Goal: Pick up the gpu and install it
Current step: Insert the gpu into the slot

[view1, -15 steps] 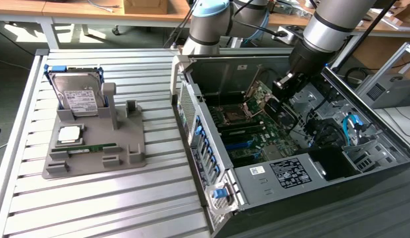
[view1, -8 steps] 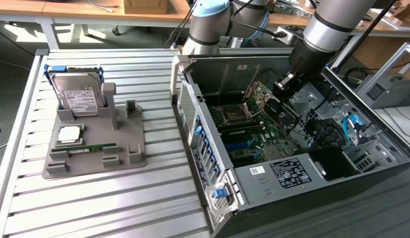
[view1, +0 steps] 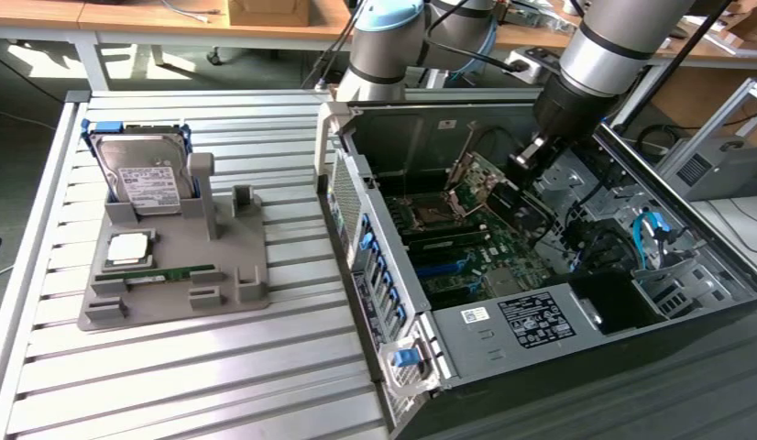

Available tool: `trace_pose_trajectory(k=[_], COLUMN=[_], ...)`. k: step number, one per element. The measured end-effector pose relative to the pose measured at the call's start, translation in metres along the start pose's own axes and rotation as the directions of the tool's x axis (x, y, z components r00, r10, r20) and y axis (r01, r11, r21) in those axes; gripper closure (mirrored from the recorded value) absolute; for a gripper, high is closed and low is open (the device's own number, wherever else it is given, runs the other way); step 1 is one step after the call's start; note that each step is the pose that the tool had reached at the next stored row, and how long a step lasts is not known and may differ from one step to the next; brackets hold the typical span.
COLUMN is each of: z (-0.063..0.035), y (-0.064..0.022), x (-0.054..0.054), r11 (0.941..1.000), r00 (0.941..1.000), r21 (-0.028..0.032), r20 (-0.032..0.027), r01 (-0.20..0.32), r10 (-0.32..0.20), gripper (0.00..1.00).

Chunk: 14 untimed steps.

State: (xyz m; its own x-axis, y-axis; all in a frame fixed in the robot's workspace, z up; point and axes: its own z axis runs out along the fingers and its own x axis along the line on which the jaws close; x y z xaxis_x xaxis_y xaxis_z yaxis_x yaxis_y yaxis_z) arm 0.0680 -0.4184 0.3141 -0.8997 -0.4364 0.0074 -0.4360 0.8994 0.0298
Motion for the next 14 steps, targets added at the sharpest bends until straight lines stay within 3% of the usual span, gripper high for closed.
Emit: trace_pose_trajectory(k=[14], z=[0.0000], y=[0.0000], x=[0.0000], r11=[0.9954], r00=[0.9954], r21=[0.0005], r20=[-0.0029], r01=[0.095], r10=[-0.095], gripper=[0.73])
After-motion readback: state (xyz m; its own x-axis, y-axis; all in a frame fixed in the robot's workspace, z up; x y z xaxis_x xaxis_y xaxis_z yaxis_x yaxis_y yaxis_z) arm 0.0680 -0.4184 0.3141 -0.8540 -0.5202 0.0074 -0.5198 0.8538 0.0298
